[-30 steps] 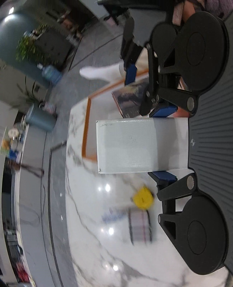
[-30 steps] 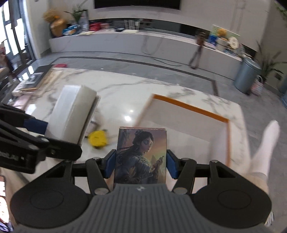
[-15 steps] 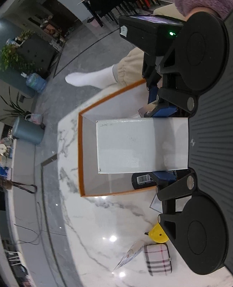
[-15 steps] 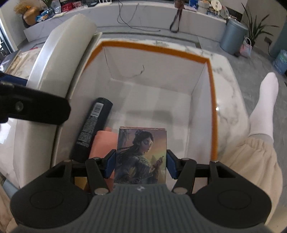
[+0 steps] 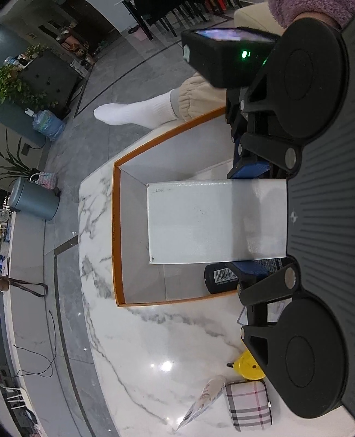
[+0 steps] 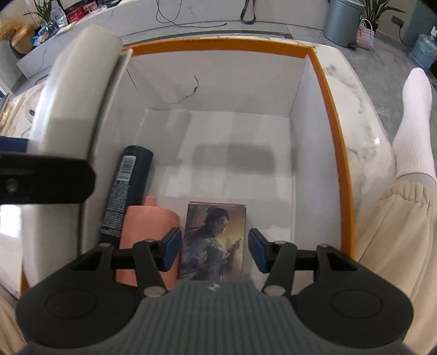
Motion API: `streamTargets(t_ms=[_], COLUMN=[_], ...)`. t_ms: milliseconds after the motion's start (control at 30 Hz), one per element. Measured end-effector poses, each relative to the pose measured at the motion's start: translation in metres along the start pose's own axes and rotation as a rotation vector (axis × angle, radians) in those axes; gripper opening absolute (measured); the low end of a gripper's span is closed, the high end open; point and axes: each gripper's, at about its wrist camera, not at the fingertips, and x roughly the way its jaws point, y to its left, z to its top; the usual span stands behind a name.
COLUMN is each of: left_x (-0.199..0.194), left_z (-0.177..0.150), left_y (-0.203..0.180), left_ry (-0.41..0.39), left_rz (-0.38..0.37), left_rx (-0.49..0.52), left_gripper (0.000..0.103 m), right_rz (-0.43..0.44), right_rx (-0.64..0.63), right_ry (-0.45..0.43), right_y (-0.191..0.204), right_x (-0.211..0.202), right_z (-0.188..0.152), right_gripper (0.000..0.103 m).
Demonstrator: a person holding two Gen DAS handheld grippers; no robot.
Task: Organize rigid objects
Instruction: 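Lower the card and white box into the orange box and open both tools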
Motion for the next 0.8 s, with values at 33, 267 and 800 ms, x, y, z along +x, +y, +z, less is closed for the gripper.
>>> streamTargets(t_ms=[33, 267, 800], left_x=[-0.001, 0.004, 0.080], left_z=[0.000, 0.003, 0.000], left_y=[0.000, -0.022, -0.060], left_ry=[-0.001, 0.009, 0.125], left_rz=[-0.008, -0.063, -0.112], left_rx=[-0.010, -0.035, -0.195], left_gripper=[0.069, 0.069, 0.069], right_rz=[0.004, -0.089, -0.189], right_rx=[-0.003, -0.042, 0.051], right_ry=[-0.012, -0.189, -0.234], right_y=[-0.001, -0.015, -0.071], right_x=[-0.006, -0.061, -0.068], right_z=[-0.001, -0.008, -0.029], right_gripper=[0.046, 0.032, 0.032])
